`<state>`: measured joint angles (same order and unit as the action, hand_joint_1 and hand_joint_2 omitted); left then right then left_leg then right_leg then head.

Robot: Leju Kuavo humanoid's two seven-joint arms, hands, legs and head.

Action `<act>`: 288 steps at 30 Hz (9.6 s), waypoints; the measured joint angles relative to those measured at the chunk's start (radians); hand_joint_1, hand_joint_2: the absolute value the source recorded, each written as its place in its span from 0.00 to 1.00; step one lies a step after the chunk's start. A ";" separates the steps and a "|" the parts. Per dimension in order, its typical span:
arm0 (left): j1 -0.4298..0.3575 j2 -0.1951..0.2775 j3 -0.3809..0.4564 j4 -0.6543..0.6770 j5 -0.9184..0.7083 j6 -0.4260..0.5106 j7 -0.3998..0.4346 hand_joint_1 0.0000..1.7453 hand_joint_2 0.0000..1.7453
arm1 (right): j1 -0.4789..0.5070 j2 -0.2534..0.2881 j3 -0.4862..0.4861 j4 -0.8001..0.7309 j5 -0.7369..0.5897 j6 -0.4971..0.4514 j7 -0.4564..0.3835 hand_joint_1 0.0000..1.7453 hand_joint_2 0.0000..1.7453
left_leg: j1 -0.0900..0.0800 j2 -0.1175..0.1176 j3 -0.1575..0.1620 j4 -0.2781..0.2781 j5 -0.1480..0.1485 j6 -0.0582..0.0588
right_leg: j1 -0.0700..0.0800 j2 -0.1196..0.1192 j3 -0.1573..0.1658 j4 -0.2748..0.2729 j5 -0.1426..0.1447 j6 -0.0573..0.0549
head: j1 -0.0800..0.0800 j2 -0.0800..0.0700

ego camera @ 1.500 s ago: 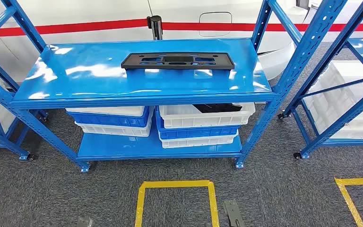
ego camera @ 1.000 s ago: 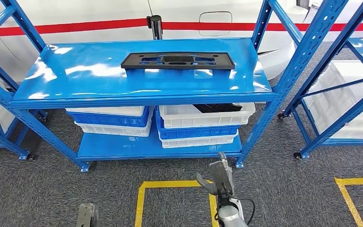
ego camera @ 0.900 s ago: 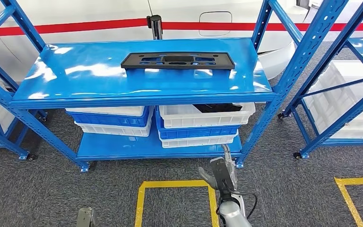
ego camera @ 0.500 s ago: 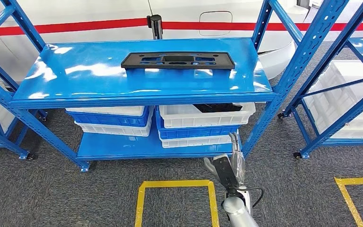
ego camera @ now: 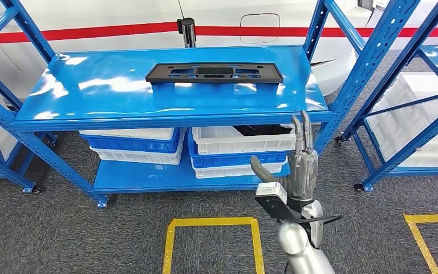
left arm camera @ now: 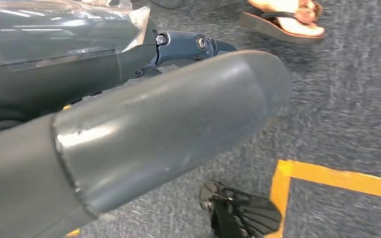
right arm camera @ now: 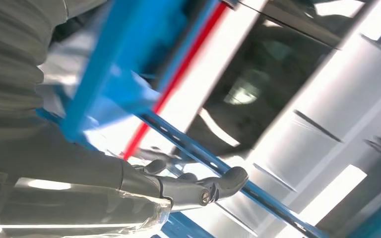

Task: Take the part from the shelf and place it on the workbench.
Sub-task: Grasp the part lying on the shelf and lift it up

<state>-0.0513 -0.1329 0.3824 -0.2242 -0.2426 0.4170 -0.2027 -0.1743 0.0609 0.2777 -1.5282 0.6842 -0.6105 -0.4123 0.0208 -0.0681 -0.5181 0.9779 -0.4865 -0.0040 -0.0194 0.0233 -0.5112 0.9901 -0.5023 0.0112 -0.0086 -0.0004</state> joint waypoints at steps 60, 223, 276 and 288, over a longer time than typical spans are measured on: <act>-0.014 0.031 0.120 0.012 0.056 -0.123 -0.133 0.00 0.00 | -0.711 0.092 0.126 0.450 0.183 0.313 0.281 0.00 1.00 | 0.000 -0.002 -0.012 0.017 -0.001 0.003 | -0.004 0.000 -0.003 0.001 0.004 0.007 | 0.000 0.000; -0.015 0.028 0.136 0.026 -0.137 -0.104 0.244 0.00 0.00 | -0.699 0.036 0.124 0.419 0.172 0.338 0.274 0.00 1.00 | -0.028 0.058 -0.062 -0.015 0.076 0.016 | 0.024 -0.015 -0.037 -0.026 0.058 -0.023 | 0.004 0.000; 0.004 0.014 0.065 0.031 -0.270 -0.125 0.450 0.00 0.00 | -0.271 -0.235 0.509 0.088 0.333 0.430 0.355 0.00 1.00 | -0.040 0.058 -0.066 -0.011 0.070 0.038 | 0.013 -0.016 -0.042 -0.028 0.057 0.003 | 0.004 0.000; 0.008 0.016 0.067 0.031 -0.317 -0.131 0.454 0.00 0.00 | -0.351 -0.211 0.408 0.379 0.423 0.311 0.426 0.00 1.00 | -0.040 0.058 -0.066 -0.011 0.071 0.039 | 0.013 -0.017 -0.042 -0.028 0.057 0.003 | 0.004 0.000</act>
<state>-0.0431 -0.1174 0.4499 -0.1930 -0.5592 0.2856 0.2518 -0.5250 -0.1505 0.6855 -1.1497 1.1076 -0.2990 0.0133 -0.0190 -0.0105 -0.5837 0.9669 -0.4159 0.0350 -0.0065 0.0065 -0.5528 0.9624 -0.4455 0.0141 -0.0047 -0.0004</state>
